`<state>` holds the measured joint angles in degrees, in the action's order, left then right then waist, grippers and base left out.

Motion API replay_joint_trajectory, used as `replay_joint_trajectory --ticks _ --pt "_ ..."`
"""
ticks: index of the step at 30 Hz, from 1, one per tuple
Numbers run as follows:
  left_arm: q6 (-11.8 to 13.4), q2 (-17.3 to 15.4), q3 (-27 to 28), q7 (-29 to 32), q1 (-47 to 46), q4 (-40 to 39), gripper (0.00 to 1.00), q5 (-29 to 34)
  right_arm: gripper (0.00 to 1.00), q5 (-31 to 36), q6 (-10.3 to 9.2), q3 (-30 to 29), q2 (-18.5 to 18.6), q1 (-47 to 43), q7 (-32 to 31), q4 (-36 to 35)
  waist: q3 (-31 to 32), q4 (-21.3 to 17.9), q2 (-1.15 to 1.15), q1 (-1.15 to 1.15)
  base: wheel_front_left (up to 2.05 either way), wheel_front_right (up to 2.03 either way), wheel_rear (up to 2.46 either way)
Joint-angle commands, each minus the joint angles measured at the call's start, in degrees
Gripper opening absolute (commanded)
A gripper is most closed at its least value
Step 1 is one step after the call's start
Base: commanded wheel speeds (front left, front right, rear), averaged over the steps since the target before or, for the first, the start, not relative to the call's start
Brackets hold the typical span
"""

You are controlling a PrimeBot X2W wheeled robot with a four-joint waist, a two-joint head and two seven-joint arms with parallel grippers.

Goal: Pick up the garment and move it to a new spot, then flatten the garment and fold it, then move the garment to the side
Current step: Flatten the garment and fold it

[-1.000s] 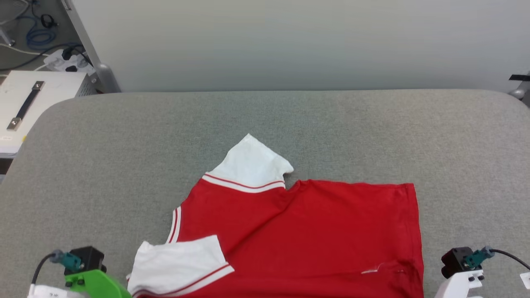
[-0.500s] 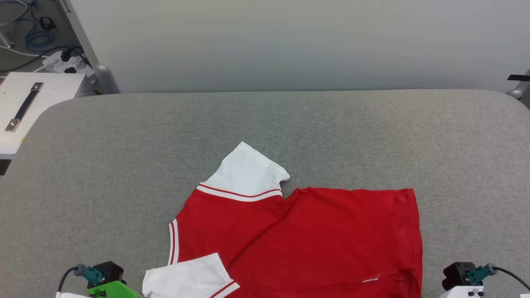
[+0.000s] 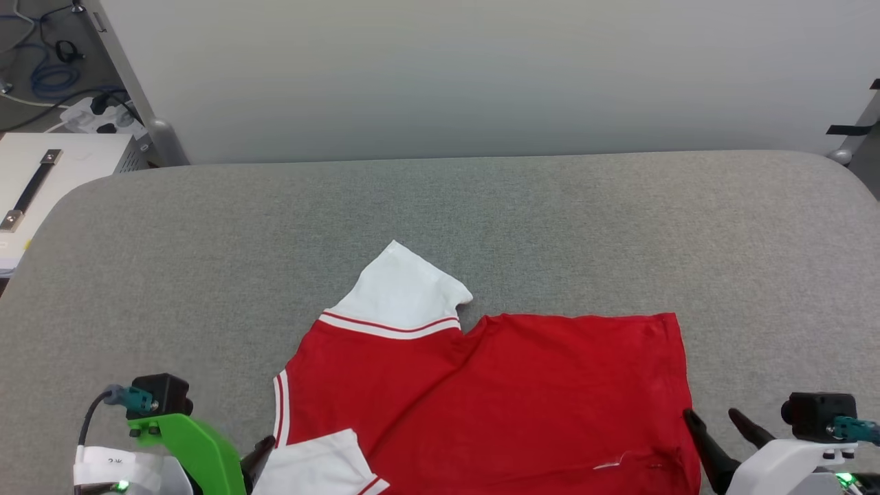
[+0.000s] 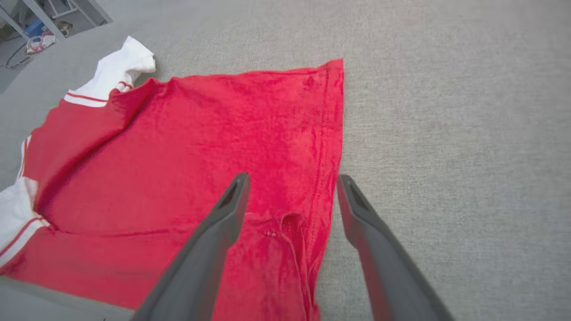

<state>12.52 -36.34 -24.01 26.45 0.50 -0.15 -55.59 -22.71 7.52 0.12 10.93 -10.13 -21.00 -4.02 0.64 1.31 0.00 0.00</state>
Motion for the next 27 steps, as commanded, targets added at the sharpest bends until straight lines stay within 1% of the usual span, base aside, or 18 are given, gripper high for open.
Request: replay_joint_trajectory --ticks 1,4,7,12,15,17,19,21,25,27 --pt "-0.5 -0.3 -0.2 -0.9 -1.7 -0.3 1.0 1.2 1.0 1.0 -0.03 -0.7 -0.9 1.0 1.8 -0.9 0.0 -0.4 0.0 0.0 0.0 0.0 0.0" --pt "-0.8 -0.2 -0.7 -3.0 -3.7 -0.7 1.0 3.7 1.0 2.7 -0.03 -1.7 -2.3 1.7 4.6 -2.9 -0.5 -1.4 0.0 0.0 0.0 0.0 0.0" --pt "-0.7 0.5 -0.7 -5.6 -6.2 -1.0 1.0 6.1 1.0 4.0 -0.03 -2.2 -3.2 2.7 6.5 -5.3 -1.9 -2.6 0.0 0.0 0.0 0.0 0.0" --pt "-0.5 3.0 0.1 -12.2 -12.3 0.3 1.0 10.2 1.0 5.9 -0.03 -3.1 -4.5 5.1 8.5 -9.4 -5.7 -5.0 0.0 0.0 0.0 0.0 0.0" --pt "-1.3 4.6 0.1 -14.3 -16.3 2.4 1.0 11.3 1.0 6.2 -0.03 -3.1 -4.7 6.7 9.2 -10.8 -8.4 -6.3 0.0 0.0 0.0 0.0 0.0" --pt "-2.6 5.6 -0.2 -15.1 -19.8 4.8 1.0 11.7 1.0 6.3 -0.03 -3.1 -4.9 7.9 9.7 -11.3 -10.3 -7.3 0.0 0.0 0.0 0.0 0.0" --pt "-3.6 5.9 -0.2 -15.1 -22.4 7.1 1.0 11.7 1.0 6.3 -0.03 -2.8 -5.0 8.8 10.0 -11.6 -11.8 -8.3 0.0 0.0 0.0 0.0 0.0" --pt "-5.3 6.2 -0.3 -14.4 -25.9 10.1 1.0 11.3 1.0 6.3 -0.03 -2.7 -5.2 9.8 10.5 -11.6 -13.4 -9.3 0.0 0.0 0.0 0.0 0.0" --pt "-8.7 6.4 -0.6 -10.7 -32.2 15.3 1.0 9.4 1.0 6.1 -0.03 -2.7 -5.3 11.3 11.1 -11.1 -15.9 -10.9 0.0 0.0 0.0 0.0 0.0" --pt "-10.8 6.2 -1.1 -7.3 -35.9 18.6 1.0 8.2 1.0 5.8 -0.03 -2.3 -5.3 12.2 11.6 -10.7 -17.2 -11.8 0.0 0.0 0.0 0.0 0.0"
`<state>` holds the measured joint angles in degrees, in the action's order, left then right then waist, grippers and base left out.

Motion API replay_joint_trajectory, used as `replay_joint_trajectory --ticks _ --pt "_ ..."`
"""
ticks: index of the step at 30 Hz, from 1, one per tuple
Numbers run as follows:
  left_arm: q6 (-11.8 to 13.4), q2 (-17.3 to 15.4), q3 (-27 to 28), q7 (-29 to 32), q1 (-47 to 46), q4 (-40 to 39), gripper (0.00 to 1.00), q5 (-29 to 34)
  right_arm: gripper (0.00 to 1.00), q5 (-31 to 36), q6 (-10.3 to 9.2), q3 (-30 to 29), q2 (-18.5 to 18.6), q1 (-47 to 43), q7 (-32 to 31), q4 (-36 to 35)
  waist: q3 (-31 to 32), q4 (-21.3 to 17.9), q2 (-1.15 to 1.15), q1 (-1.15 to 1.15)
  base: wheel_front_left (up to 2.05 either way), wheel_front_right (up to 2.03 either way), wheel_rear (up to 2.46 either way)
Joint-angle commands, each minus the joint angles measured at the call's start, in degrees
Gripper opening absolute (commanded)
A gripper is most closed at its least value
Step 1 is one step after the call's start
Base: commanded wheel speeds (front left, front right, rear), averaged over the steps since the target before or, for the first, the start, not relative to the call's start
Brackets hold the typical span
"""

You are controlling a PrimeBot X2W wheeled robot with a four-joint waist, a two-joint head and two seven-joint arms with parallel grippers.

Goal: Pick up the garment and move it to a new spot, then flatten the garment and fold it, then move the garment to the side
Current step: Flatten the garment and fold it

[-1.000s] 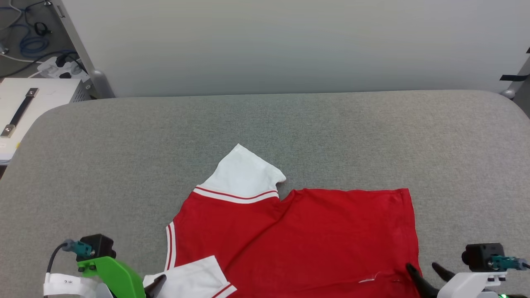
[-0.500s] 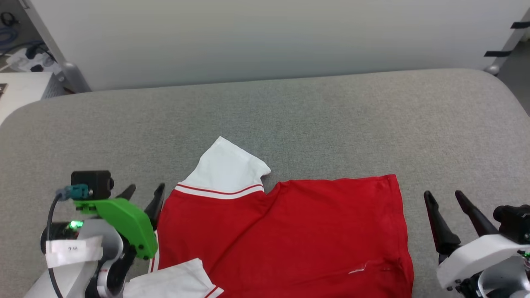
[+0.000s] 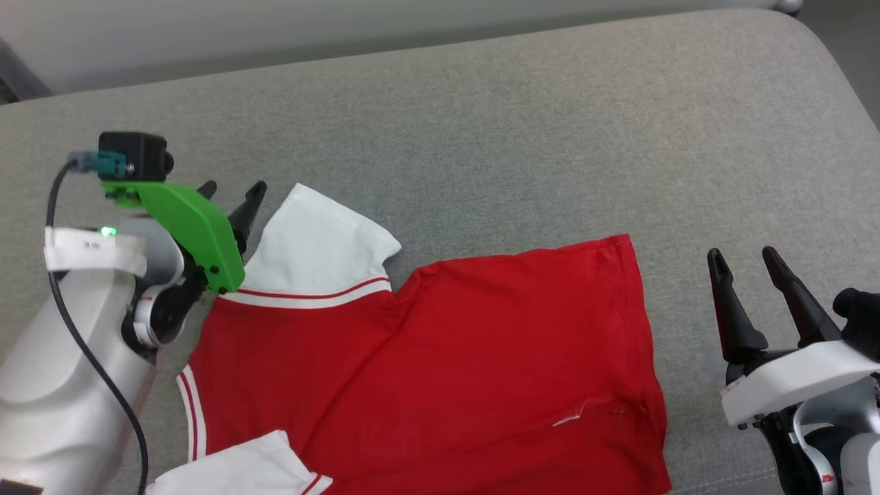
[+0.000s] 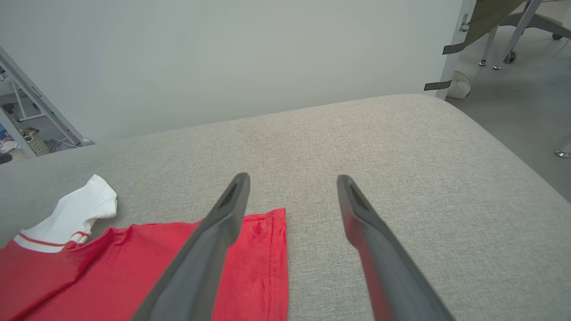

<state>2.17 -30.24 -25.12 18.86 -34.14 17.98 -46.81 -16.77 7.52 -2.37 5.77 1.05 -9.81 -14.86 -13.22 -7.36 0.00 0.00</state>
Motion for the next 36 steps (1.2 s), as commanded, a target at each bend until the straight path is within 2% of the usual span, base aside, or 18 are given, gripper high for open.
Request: replay_joint_trajectory --ticks 1,6,9,16,22,23,24,25,31,36 --pt "-1.2 -0.1 -0.3 1.9 -2.6 1.7 1.0 -1.0 1.0 -0.2 -0.03 0.5 -0.2 1.4 0.5 0.4 -3.9 -3.6 0.0 0.0 0.0 0.0 0.0" --pt "-4.6 -0.4 -1.8 11.3 -10.3 8.3 1.0 -3.3 1.0 -0.7 -0.03 0.9 -0.3 3.0 1.7 1.5 -6.6 -5.6 0.0 0.0 0.0 0.0 0.0" --pt "-5.2 -1.0 -3.1 16.0 -13.7 10.8 1.0 -3.3 1.0 -1.2 -0.03 1.5 -0.4 3.6 2.1 2.0 -8.2 -6.6 0.0 0.0 0.0 0.0 0.0" --pt "-4.3 -2.0 -6.1 25.1 -18.8 15.5 1.0 -2.0 1.0 -2.4 -0.03 2.8 -0.1 4.8 3.5 2.9 -11.6 -8.3 0.0 0.0 0.0 0.0 0.0" --pt "-4.1 -2.3 -8.8 31.6 -19.1 18.7 1.0 -1.5 1.0 -2.9 -0.03 3.4 0.3 5.7 4.3 3.5 -12.9 -8.8 0.0 0.0 0.0 0.0 0.0" --pt "-4.1 -2.1 -9.2 33.0 -18.7 19.1 0.96 -1.9 1.0 -2.9 -0.03 3.3 0.4 5.8 4.4 3.6 -12.9 -8.8 0.0 0.0 0.0 0.0 0.0" --pt "-4.1 -1.9 -9.7 34.8 -18.2 19.4 0.25 -2.3 1.0 -3.0 -0.03 3.2 0.5 5.8 4.4 3.8 -12.9 -8.7 0.0 0.0 0.0 0.0 0.0" --pt "-4.0 -1.6 -9.8 35.4 -18.0 19.3 0.0 -2.6 1.0 -3.0 -0.03 3.0 0.6 5.9 4.4 3.9 -12.9 -8.6 0.0 0.0 0.0 0.0 0.0" --pt "-3.2 -0.6 -9.8 34.4 -17.9 18.0 0.0 -2.7 1.0 -3.9 -0.03 2.9 1.7 6.9 3.1 4.7 -12.1 -7.7 0.0 0.0 0.0 0.0 0.0" --pt "-3.3 -0.3 -9.1 32.2 -19.9 16.8 0.0 -2.4 1.0 -7.6 -0.03 4.7 5.3 8.9 -1.8 7.4 -10.2 -6.0 0.0 0.0 0.0 0.0 0.0"
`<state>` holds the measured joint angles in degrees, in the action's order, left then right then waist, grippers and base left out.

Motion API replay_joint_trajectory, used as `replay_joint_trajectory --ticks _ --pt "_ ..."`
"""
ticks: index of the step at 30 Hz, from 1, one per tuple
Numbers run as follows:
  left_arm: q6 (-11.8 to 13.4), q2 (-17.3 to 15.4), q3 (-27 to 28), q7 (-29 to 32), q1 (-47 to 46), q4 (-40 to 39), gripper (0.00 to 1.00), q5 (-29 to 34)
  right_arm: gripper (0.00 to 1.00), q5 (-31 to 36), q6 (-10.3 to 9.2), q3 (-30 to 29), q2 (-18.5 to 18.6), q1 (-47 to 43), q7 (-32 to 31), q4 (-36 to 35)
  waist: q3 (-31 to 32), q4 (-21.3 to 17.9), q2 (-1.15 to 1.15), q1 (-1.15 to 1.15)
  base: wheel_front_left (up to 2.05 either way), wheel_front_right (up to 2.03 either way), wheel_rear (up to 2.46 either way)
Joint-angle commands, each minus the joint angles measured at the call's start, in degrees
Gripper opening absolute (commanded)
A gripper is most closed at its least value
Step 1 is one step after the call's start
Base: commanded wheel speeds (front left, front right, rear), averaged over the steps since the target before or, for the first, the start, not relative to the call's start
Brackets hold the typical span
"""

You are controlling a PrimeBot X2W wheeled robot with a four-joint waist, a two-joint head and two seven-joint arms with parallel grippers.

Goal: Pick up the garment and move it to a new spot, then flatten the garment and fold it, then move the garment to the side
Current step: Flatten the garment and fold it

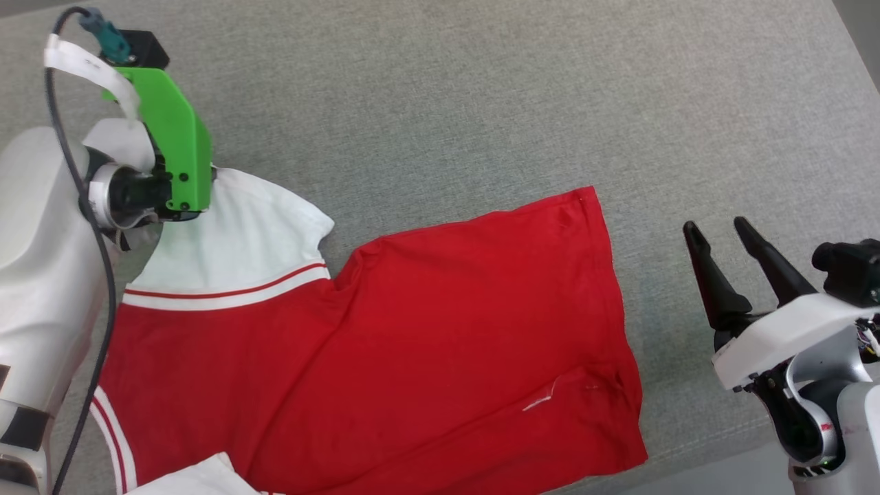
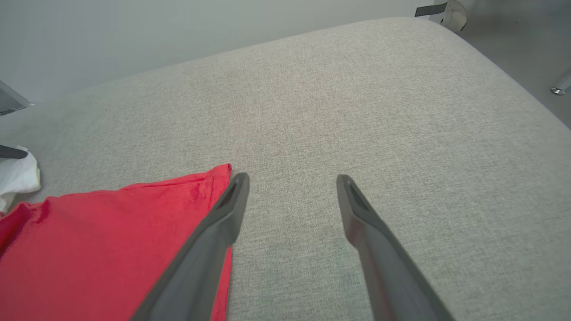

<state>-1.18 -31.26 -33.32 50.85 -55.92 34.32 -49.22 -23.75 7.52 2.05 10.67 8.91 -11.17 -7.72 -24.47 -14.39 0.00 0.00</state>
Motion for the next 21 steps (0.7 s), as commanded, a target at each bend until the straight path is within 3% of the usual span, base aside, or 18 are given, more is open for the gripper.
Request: replay_joint_trajectory --ticks 1,9,21 --pt "-0.1 0.7 -1.0 0.0 1.3 0.1 0.0 0.2 1.0 -2.1 -0.03 0.9 1.4 1.6 -2.5 1.2 1.4 1.5 0.0 0.0 0.0 0.0 0.0" --pt "-0.7 1.1 -1.6 -2.2 -1.8 -3.7 0.0 2.0 1.0 -12.1 -0.03 6.0 9.3 7.6 -20.2 6.5 3.6 6.6 0.0 0.0 0.0 0.0 0.0" --pt "-1.0 3.2 -1.8 -5.3 -1.9 -10.0 0.0 1.8 1.0 -14.9 -0.03 11.4 13.0 20.6 -33.9 14.2 1.1 14.2 0.0 0.0 0.0 0.0 0.0"
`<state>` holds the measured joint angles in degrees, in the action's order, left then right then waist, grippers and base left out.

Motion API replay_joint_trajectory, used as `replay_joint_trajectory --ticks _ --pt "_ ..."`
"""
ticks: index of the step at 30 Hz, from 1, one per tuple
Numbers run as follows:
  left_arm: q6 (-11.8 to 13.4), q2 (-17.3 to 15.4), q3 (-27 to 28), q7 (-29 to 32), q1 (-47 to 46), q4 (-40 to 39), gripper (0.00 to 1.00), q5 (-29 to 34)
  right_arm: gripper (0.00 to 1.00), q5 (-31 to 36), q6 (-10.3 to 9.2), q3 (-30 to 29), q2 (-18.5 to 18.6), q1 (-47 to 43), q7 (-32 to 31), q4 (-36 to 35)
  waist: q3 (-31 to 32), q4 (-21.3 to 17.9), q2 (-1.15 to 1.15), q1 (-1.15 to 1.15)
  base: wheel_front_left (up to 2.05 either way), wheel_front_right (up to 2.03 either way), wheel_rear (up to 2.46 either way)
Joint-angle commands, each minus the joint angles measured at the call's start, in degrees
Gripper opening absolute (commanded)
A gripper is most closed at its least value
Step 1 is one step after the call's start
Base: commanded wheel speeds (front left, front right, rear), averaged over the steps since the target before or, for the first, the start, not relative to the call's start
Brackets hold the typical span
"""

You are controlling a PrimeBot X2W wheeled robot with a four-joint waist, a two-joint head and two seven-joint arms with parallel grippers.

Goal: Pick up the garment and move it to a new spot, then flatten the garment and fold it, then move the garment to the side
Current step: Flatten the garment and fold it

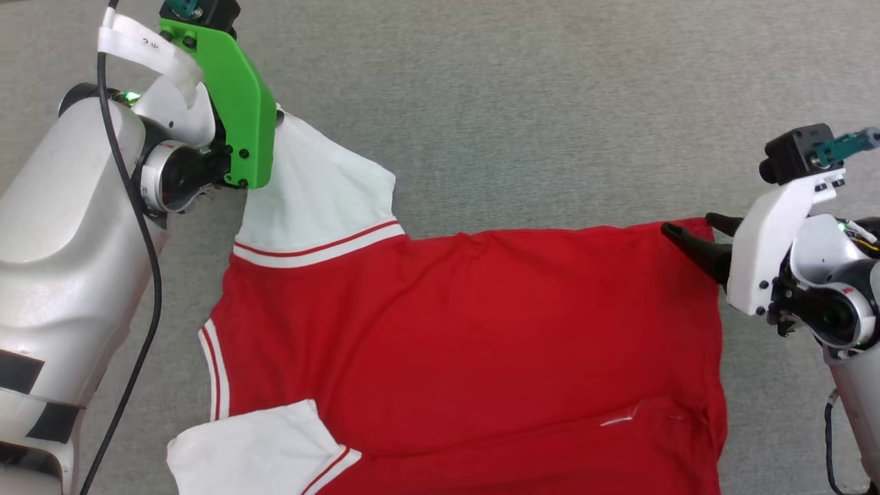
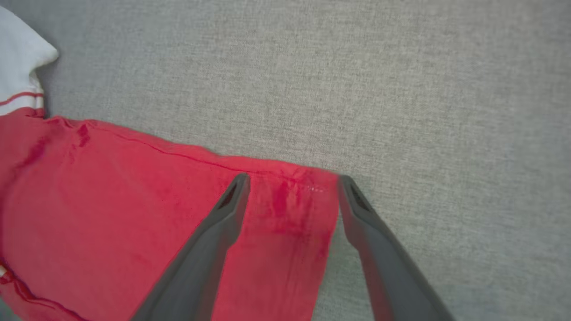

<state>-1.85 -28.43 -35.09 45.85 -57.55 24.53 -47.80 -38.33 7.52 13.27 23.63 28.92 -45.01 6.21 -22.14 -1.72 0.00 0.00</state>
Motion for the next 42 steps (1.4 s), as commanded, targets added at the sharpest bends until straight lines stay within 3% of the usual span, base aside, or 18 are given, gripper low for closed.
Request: replay_joint_trajectory --ticks 1,6,7,10,19,25,30,42 --pt "-0.4 0.4 0.1 -0.7 -0.2 -0.4 0.0 0.3 1.0 -0.4 -0.03 0.8 0.1 1.3 -0.8 1.4 -1.5 1.9 0.0 0.0 0.0 0.0 0.0" --pt "-0.7 0.6 0.5 -2.6 0.7 -1.0 0.0 -0.1 1.0 -1.4 -0.03 3.1 0.0 1.5 -5.7 6.9 -2.1 2.7 0.0 0.0 0.0 0.0 0.0" --pt "-0.8 0.5 0.6 -3.0 0.9 -1.1 0.0 -0.2 0.69 -1.6 -0.03 3.5 -0.2 1.4 -6.5 7.6 -2.2 2.8 0.0 0.0 0.0 0.0 0.0" --pt "-1.0 0.3 0.7 -3.9 1.6 -1.4 0.0 -0.3 0.0 -2.5 -0.03 4.3 -0.5 1.0 -7.8 9.1 -2.2 3.1 0.0 0.0 0.0 0.0 0.0" --pt "-0.7 -2.2 3.0 -8.6 6.2 -3.3 0.0 -1.4 0.0 -3.8 -0.03 0.8 0.8 2.0 -3.6 7.2 0.8 3.6 0.0 0.0 0.0 0.0 0.0" --pt "1.5 -5.7 6.0 -14.0 14.3 -7.5 0.0 -2.4 0.0 -2.4 -0.03 -3.6 1.3 -3.3 0.5 2.1 5.3 3.9 0.0 0.0 0.0 0.0 0.0" --pt "5.5 -9.1 8.4 -18.1 26.0 -13.7 0.0 -3.4 0.0 -0.7 -0.03 -5.0 0.0 -11.3 2.1 -1.6 9.4 3.6 0.0 0.0 0.0 0.0 0.0" --pt "15.3 -11.6 11.3 -24.4 50.9 -26.0 0.0 -6.3 0.0 1.3 -0.03 -9.5 -5.0 -26.7 5.5 -3.5 15.7 4.7 0.0 0.0 0.0 0.0 0.0"
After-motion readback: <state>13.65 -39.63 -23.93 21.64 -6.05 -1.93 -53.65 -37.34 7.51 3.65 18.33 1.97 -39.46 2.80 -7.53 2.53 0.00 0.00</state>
